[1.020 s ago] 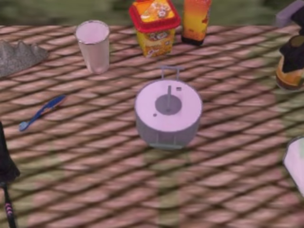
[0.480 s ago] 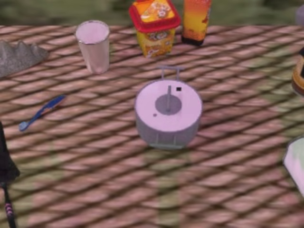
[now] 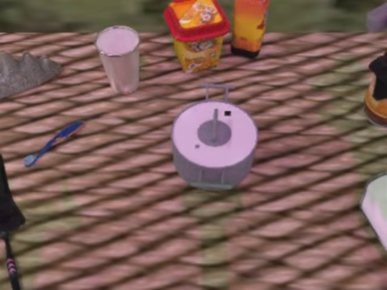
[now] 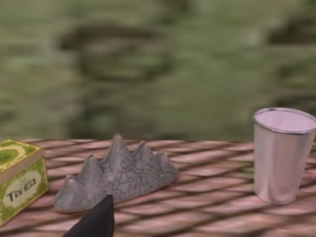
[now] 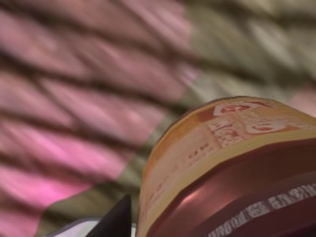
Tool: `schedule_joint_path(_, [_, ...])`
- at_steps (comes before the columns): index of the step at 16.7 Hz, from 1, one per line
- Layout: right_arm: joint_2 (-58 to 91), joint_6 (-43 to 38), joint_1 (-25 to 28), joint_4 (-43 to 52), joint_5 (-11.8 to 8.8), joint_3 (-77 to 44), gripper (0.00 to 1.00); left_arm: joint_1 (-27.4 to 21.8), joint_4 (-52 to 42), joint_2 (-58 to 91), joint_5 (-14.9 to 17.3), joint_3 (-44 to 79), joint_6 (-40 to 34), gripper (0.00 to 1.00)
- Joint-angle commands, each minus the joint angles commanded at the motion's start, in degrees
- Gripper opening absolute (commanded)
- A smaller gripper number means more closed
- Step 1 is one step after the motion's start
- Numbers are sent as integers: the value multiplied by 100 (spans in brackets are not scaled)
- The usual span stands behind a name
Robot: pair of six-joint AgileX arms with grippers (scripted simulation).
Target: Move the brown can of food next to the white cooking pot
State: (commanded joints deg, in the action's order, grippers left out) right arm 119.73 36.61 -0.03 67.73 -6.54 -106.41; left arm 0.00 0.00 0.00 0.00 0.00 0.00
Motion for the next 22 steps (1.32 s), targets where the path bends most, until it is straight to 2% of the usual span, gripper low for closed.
schedule_joint_path(12, [-240,-4836,1522,-1172,881,1288,0,0,0,0,0,0,0,100])
schedule_joint_path(16, [-301,-5428,1751,-1373,1025,1480,0,0,0,0,0,0,0,100])
schedule_joint_path(22, [-240,-5440,1716,-1463,1012,1527,0,0,0,0,0,0,0,100])
